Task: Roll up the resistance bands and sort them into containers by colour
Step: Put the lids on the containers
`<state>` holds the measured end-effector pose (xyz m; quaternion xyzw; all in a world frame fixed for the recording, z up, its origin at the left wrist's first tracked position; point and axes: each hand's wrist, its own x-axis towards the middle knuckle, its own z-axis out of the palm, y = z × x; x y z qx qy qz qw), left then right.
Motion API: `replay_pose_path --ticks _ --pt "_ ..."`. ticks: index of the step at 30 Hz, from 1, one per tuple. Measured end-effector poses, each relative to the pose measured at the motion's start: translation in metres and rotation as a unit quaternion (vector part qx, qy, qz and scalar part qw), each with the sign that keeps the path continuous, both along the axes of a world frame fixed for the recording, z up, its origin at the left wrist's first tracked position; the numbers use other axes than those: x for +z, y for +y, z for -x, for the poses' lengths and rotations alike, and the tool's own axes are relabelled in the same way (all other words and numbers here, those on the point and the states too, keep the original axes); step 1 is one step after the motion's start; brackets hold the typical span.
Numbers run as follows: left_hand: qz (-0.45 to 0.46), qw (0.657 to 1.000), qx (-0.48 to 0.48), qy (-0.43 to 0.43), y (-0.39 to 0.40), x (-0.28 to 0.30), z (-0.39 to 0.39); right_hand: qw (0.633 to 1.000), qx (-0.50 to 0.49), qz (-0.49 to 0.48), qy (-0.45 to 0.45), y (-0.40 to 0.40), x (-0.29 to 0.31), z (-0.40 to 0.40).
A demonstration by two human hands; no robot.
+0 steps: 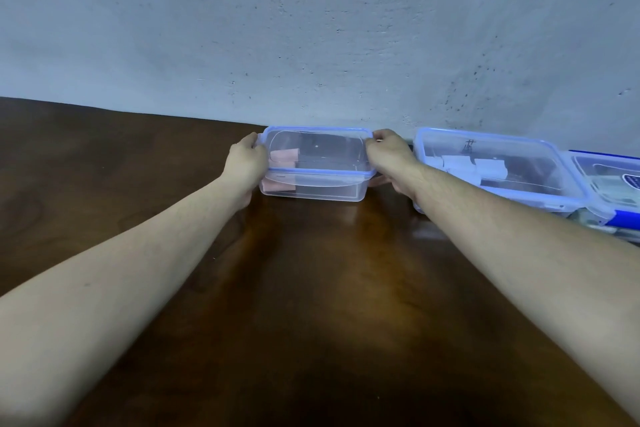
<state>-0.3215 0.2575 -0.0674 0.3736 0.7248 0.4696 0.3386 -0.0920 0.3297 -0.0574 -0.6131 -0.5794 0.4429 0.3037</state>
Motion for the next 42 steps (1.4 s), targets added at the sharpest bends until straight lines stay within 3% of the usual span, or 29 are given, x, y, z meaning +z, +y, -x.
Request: replay_pose_path --ticks 7,16,21,25,42 --pt "-0.003 0.994 -0.024 0.107 -0.007 0.0 -0.003 0.999 0.022 -0.005 -0.041 -0.003 0.003 0.001" --pt "0.042 0.983 -0.044 0.173 -0.01 0.017 -0.004 0.995 -0.003 -0.009 -0.095 -0.005 -0.003 0.003" --pt "0.024 0.992 -0.023 0.12 -0.014 0.018 -0.007 1.0 -0.024 -0.002 -0.013 -0.009 0.0 0.004" --pt "0.006 0.995 -0.013 0.101 -0.013 0.018 -0.007 0.999 -0.025 -0.024 -0.008 -0.006 0.008 0.007" --pt "0.053 0.982 -0.036 0.176 -0.003 0.016 -0.006 0.998 -0.028 -0.04 -0.041 -0.007 0.009 0.005"
